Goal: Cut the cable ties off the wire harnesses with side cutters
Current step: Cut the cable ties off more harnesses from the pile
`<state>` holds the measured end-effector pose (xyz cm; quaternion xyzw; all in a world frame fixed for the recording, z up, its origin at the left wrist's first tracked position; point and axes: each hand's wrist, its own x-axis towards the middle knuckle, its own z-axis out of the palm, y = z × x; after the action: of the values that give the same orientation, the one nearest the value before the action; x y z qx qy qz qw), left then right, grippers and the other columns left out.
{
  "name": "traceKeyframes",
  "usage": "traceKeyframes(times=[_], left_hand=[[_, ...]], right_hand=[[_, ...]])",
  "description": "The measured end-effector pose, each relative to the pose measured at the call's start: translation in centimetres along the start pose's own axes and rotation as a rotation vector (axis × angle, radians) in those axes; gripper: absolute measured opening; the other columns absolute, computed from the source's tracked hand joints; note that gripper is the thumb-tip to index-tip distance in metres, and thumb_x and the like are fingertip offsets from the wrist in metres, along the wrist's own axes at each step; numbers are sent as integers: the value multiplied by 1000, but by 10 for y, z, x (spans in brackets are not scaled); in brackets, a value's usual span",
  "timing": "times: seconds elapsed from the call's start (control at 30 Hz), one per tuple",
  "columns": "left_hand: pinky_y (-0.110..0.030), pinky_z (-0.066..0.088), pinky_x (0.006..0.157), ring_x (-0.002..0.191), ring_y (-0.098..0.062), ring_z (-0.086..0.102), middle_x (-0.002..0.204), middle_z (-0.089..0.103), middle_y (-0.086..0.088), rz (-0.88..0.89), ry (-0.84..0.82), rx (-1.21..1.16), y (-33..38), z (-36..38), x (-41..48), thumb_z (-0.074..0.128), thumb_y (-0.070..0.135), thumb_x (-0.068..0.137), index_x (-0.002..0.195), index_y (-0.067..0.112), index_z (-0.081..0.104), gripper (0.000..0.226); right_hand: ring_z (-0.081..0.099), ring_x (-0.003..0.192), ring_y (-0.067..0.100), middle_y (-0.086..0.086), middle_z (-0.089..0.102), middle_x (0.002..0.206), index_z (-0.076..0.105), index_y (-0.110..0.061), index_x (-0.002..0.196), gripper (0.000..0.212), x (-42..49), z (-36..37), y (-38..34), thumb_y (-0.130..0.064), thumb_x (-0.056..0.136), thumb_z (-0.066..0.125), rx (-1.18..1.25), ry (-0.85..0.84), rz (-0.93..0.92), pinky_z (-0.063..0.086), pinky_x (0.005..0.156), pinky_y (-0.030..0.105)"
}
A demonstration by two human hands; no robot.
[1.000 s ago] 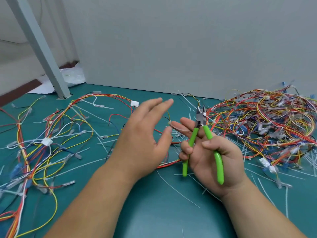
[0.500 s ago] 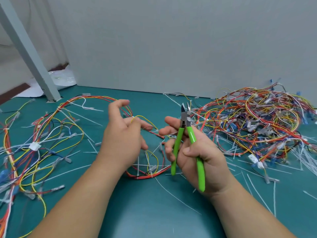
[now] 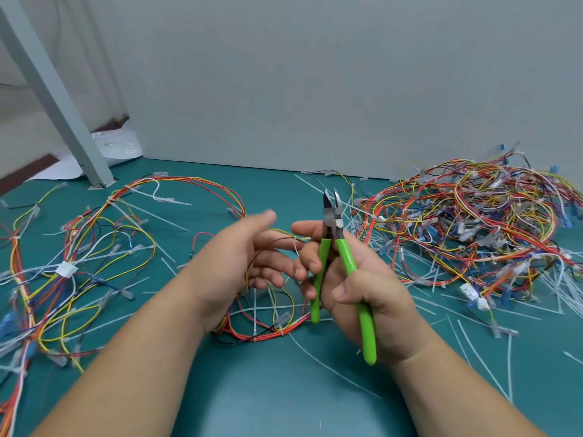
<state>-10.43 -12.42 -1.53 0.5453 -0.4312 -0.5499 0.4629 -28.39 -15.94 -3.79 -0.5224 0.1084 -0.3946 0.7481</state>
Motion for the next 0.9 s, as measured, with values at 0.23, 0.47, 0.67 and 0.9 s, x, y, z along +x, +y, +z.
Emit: traceKeyframes(times=[0.23, 0.47, 0.67, 0.9], left_hand=[[-35, 19, 55, 74, -30, 44, 103, 74, -23, 17, -108, 84, -7, -4, 0, 55, 48, 94, 103, 9, 78, 46], [-24, 44, 60, 67, -9, 62, 90, 76, 10, 52, 159, 43, -9, 4, 1, 64, 32, 97, 98, 28, 81, 17], [-17, 53, 57, 66, -6, 60, 76, 66, 8, 188, 450, -207, -5, 7, 8, 58, 17, 102, 100, 21, 76, 19], [-19, 54, 57, 61, -5, 63, 77, 71, 7, 273, 464, -289, -3, 13, 9, 60, 12, 101, 101, 20, 76, 18]], right_hand=[[50, 88, 19, 5, 49, 87, 65, -13, 124, 71, -3, -10, -4, -12, 54, 57, -106, -112, 29, 36, 66, 32], [59, 90, 21, 9, 60, 115, 73, -18, 116, 67, -4, -12, 1, -16, 49, 65, -37, 97, 20, 46, 71, 32], [66, 91, 24, 7, 52, 131, 68, -39, 127, 59, -10, -2, -1, -30, 69, 66, -112, 190, 67, 55, 91, 51], [37, 65, 16, 4, 43, 80, 61, -25, 137, 64, -15, 15, -5, -29, 74, 68, 47, 66, 280, 32, 64, 35]])
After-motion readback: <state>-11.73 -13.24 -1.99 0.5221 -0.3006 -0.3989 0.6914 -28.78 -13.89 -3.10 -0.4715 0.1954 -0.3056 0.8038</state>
